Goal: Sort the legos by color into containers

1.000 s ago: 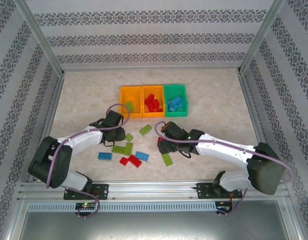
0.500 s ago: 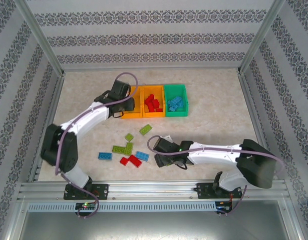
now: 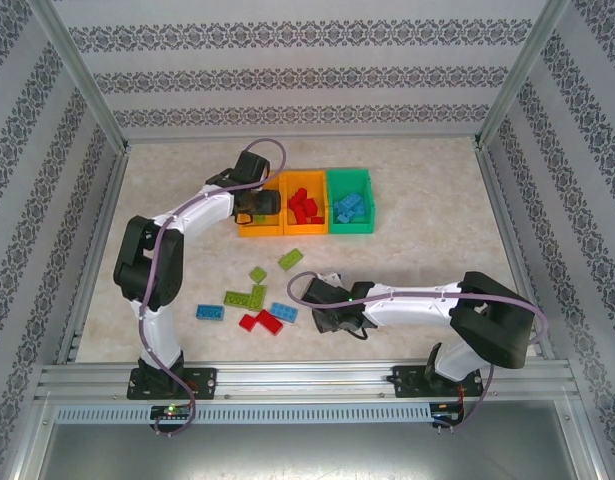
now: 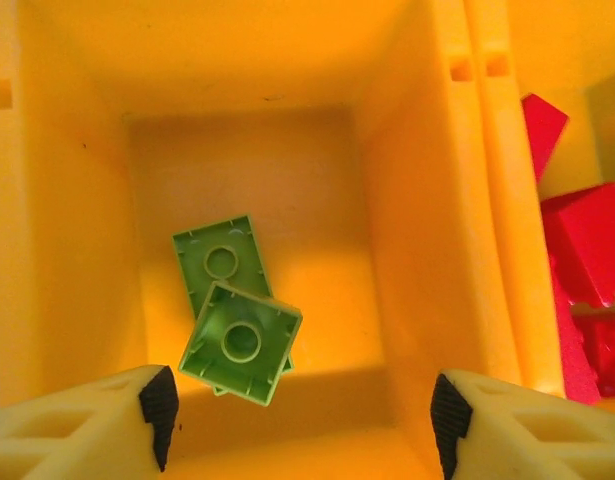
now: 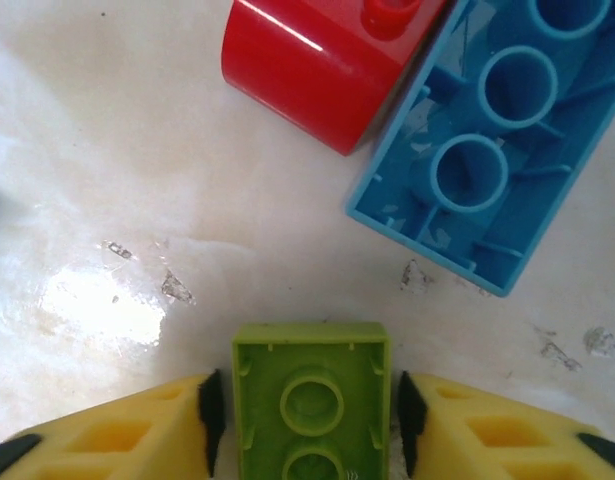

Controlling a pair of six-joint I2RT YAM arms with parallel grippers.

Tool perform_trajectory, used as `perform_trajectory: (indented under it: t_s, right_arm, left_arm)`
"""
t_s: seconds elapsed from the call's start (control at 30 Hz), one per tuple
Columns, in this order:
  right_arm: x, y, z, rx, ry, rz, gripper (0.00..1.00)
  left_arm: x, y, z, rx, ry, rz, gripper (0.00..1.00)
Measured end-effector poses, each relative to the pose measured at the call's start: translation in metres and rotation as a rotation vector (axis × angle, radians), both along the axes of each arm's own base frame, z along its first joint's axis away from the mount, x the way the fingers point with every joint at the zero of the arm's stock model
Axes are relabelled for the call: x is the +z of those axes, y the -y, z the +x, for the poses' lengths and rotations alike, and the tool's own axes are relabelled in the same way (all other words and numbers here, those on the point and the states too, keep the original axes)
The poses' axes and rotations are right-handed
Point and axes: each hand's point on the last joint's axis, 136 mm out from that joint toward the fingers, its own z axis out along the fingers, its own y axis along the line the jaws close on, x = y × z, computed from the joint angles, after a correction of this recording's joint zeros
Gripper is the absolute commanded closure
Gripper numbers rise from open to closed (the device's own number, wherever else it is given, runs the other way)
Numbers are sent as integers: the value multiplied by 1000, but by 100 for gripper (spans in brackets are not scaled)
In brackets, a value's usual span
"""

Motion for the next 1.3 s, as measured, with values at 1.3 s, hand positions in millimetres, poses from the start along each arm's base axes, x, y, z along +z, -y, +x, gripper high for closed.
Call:
perform_trajectory:
  t_s: [1.3]
  right_arm:
    - [130, -141, 273, -94, 147, 606, 68]
  left_arm:
    - [-16, -65, -198, 55, -10, -83, 0]
